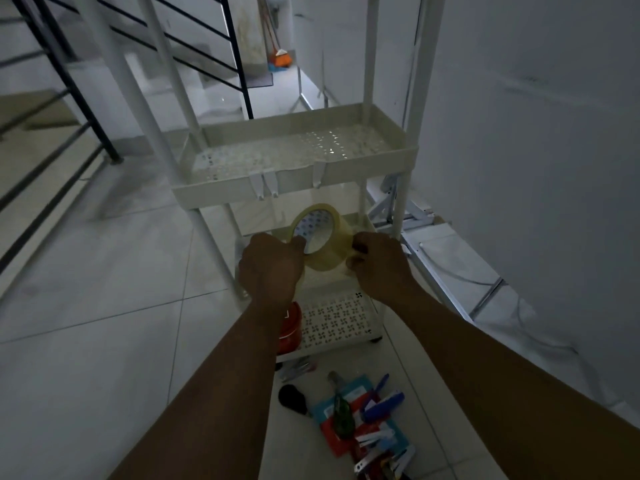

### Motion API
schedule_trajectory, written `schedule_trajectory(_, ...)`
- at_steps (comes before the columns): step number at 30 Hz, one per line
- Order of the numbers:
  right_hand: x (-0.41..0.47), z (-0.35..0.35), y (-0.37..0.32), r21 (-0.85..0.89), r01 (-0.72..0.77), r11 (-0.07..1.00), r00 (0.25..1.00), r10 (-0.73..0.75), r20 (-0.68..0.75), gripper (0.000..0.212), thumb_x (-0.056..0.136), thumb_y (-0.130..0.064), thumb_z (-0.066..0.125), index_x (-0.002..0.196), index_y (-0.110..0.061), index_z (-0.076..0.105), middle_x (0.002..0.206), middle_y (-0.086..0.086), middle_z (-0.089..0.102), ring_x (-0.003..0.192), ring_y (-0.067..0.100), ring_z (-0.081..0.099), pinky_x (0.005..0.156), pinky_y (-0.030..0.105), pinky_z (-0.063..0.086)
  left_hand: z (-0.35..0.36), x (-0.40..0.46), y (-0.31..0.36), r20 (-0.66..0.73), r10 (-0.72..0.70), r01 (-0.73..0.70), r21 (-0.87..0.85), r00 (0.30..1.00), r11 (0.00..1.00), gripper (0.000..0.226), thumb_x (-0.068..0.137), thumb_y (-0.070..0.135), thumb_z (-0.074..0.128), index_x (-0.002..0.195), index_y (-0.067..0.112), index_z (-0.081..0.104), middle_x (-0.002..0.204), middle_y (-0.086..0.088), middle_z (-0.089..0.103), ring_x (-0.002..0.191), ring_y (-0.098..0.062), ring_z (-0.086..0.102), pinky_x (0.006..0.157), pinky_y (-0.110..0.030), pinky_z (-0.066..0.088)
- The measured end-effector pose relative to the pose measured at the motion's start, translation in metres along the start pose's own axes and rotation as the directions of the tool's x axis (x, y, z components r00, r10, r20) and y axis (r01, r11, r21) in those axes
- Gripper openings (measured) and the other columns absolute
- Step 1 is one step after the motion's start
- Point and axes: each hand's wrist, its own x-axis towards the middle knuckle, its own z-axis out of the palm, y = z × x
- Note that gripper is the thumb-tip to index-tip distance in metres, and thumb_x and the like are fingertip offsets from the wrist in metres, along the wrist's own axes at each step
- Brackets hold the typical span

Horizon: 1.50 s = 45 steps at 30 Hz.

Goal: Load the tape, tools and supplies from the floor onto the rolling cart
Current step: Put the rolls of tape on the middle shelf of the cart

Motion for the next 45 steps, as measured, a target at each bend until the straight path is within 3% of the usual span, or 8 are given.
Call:
schedule_trajectory(5,0.033,0.021,0.011,-0.144,0.013,0.989,0.999,-0.018,-0.036,0.021,0.086,-0.004,0.048,0.099,-0.010,0.064,0.102,0.015,0.065,0.095,0.032,0.061,0.076,0.031,0.047,0.014,0.020,0.007,-0.053,-0.003,0.007,0.075,0.999,0.997,0.059,0.074,0.051,0.070,0.107,0.003,0.064,0.108,-0.014,0.068,0.102,-0.033,0.064,0.083,-0.038,0.054)
schedule_trajectory(8,0.050,0.026,0.019,-0.235,-0.007,0.972,1.000,0.009,0.005,0.025,0.090,-0.005,0.044,0.108,-0.007,0.061,0.110,0.018,0.060,0.102,0.036,0.058,0.084,0.037,0.047,0.024,0.029,0.011,-0.033,0.003,0.001,0.130,0.999,0.991,0.052,0.076,0.045,0.072,0.104,0.002,0.063,0.105,-0.014,0.069,0.099,-0.033,0.065,0.071,-0.030,0.047)
schedule_trajectory(12,0.066,0.038,0.030,-0.276,-0.035,0.960,0.999,0.039,0.009,0.031,0.098,-0.006,0.037,0.121,-0.007,0.058,0.122,0.006,0.051,0.116,0.026,0.052,0.095,0.025,0.039,0.037,0.044,0.013,-0.030,0.005,0.003,0.250,1.000,0.968,0.052,0.076,0.044,0.072,0.105,0.001,0.062,0.106,-0.016,0.067,0.101,-0.036,0.064,0.072,-0.035,0.051)
schedule_trajectory(19,0.083,0.052,0.042,-0.433,0.014,0.901,1.000,-0.020,-0.010,0.035,0.096,-0.010,0.040,0.127,-0.015,0.055,0.138,0.015,0.042,0.133,0.034,0.035,0.111,0.044,0.030,0.061,0.065,0.012,-0.067,-0.010,0.031,0.322,0.998,0.946,0.049,0.081,0.045,0.069,0.108,0.004,0.060,0.112,-0.017,0.066,0.108,-0.039,0.061,0.080,-0.041,0.050)
schedule_trajectory(26,0.083,0.066,0.053,-0.482,0.212,0.850,0.971,-0.240,0.005,0.035,0.055,0.003,0.066,0.087,-0.012,0.067,0.087,0.013,0.065,0.080,0.036,0.063,0.061,0.040,0.052,0.065,0.075,0.010,-0.078,-0.024,0.049,0.341,0.997,0.939,0.049,0.084,0.045,0.067,0.111,0.005,0.059,0.117,-0.017,0.064,0.112,-0.040,0.059,0.082,-0.042,0.049)
schedule_trajectory(32,0.081,0.070,0.052,-0.440,0.224,0.870,0.973,-0.228,0.043,0.022,0.060,0.004,0.065,0.078,-0.008,0.072,0.090,0.015,0.066,0.090,0.039,0.061,0.067,0.046,0.055,0.060,0.079,0.006,-0.112,-0.030,0.072,0.400,0.993,0.914,0.048,0.085,0.040,0.067,0.114,0.004,0.059,0.120,-0.020,0.063,0.113,-0.041,0.058,0.085,-0.044,0.048)
schedule_trajectory(39,0.072,0.076,0.046,-0.249,0.448,0.859,0.893,-0.442,0.082,0.010,0.070,-0.011,0.055,0.068,-0.010,0.064,0.068,0.009,0.062,0.068,0.030,0.059,0.057,0.039,0.052,0.075,0.075,0.003,-0.096,0.092,-0.032,0.499,0.991,0.866,0.030,0.089,0.029,0.062,0.104,0.002,0.063,0.106,-0.018,0.068,0.101,-0.039,0.064,0.079,-0.039,0.049)
schedule_trajectory(45,0.064,0.087,0.031,-0.255,0.450,0.856,0.892,-0.420,0.165,0.031,0.078,-0.016,0.056,0.105,-0.011,0.071,0.093,0.009,0.072,0.087,0.032,0.066,0.071,0.039,0.058,0.070,0.072,-0.004,-0.085,0.136,-0.071,0.532,0.987,0.844,0.023,0.092,0.015,0.053,0.106,-0.002,0.061,0.108,-0.019,0.066,0.102,-0.039,0.063,0.081,-0.041,0.049)
